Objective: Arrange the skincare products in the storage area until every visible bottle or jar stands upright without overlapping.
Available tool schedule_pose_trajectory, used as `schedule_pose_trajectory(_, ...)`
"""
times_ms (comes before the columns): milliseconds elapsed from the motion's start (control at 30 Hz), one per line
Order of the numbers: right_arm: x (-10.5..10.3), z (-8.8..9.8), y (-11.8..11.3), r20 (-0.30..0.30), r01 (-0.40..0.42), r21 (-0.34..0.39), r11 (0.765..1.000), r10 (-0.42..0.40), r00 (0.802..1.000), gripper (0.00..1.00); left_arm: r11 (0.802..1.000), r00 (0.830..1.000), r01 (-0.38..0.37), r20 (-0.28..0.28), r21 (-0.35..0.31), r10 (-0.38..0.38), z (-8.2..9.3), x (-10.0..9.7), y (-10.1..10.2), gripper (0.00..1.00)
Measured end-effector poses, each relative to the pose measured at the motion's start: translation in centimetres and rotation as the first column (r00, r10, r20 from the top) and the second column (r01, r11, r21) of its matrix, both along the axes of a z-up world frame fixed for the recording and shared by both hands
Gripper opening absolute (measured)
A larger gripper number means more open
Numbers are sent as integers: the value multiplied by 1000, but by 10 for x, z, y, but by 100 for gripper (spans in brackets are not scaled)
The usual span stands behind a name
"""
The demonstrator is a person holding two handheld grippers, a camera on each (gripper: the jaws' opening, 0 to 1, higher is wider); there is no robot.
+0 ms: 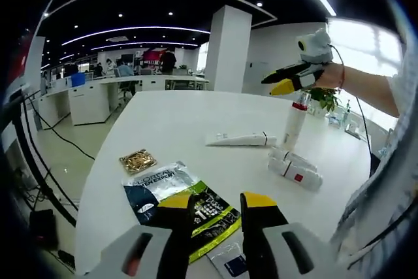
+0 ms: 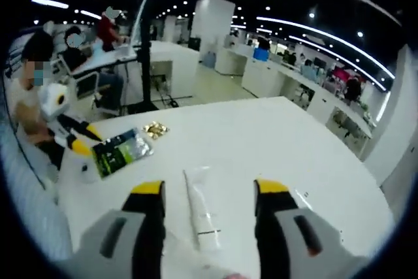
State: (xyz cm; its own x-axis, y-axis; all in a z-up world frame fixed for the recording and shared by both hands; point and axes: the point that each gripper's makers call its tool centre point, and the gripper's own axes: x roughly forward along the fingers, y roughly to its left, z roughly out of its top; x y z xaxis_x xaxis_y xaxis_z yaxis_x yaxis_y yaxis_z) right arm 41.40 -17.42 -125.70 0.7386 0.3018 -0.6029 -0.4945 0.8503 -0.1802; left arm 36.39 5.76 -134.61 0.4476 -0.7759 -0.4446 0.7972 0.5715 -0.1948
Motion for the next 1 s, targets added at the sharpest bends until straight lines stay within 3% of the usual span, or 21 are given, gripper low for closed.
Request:
schedule_pose_trajectory(67,5,-7,4,-32,-36,-47,998,35,999,52,1000,1000,-4,-9,-3,4,-1,-2,0,29)
schedule_pose_trajectory(167,11,-18,7,-100,-40,-41,998,36,994,52,1000,1000,-3,-12,3,3,-2,-5,0,29)
schedule_pose_trajectory(300,12,-32,11,-167,-103,-96,990,86,982,53,1000,1000,-5,-12,1,5,-2,-6,0,29)
schedule_pose_trajectory(333,12,-40,13,-218,-105,-81,991,85,972,54,1000,1000,-6,-13,1,6,-3,-6,1,29)
schedule_pose_trajectory(400,13,-47,13,-256,-108,-82,991,84,963,54,1000,1000,-8,-16,3,8,-3,-6,1,29)
schedule_pose_trajectory(533,14,-75,4,-364,-130,-153,980,66,929,54,1000,1000,-10,-10,-7,10,0,-6,1,29)
schedule_pose_trajectory(633,9,-97,-1,-448,-169,-205,964,61,892,53,1000,1000,-17,-4,-20,17,3,-5,3,29)
schedule_pose_trajectory(800,6,-121,-7,-514,-192,-251,949,37,857,53,999,999,-37,-7,-26,37,2,-5,11,29)
schedule_pose_trajectory(933,0,-140,-17,-578,-208,-290,934,2,816,53,997,998,-65,-9,-37,65,1,-7,18,29)
schedule_pose_trajectory(1000,1,-144,-15,-590,-217,-290,932,4,808,53,996,997,-74,-15,-42,73,0,-9,20,29)
